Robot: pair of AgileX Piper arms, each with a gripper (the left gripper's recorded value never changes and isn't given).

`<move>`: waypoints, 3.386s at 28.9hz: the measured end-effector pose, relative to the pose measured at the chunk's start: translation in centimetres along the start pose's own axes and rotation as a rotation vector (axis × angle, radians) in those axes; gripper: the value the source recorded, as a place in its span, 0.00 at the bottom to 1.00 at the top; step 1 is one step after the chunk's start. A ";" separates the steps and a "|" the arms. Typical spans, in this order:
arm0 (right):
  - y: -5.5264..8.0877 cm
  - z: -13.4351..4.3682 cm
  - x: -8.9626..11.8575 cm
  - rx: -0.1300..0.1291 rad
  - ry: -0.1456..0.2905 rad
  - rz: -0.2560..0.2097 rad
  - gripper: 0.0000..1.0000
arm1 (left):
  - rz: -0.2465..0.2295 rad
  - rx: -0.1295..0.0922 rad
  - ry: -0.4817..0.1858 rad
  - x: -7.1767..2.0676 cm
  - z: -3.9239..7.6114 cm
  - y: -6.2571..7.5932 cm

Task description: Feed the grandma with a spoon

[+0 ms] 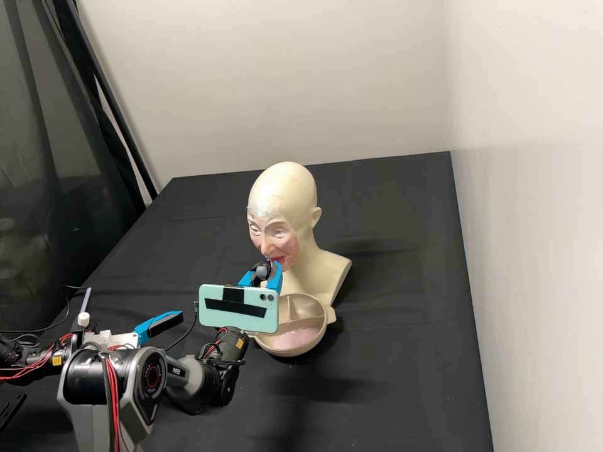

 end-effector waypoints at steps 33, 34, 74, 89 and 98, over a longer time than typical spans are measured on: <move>2.0 -2.3 -0.1 0.024 0.048 0.063 0.00 | -0.016 -0.002 0.004 0.25 -0.1 -0.5; 1.9 -2.4 -0.1 0.024 0.047 0.055 0.00 | -0.016 -0.002 0.004 0.25 -0.1 -0.5; 0.7 -3.0 0.3 0.057 0.012 0.022 0.00 | -0.016 -0.004 0.004 0.25 -0.1 -0.5; 0.8 -3.1 0.3 0.060 0.011 0.026 0.00 | -0.013 0.031 -0.012 0.39 0.7 -0.5; 0.8 -3.0 0.3 0.059 0.011 0.026 0.00 | 0.064 0.059 -0.032 0.17 1.1 -0.1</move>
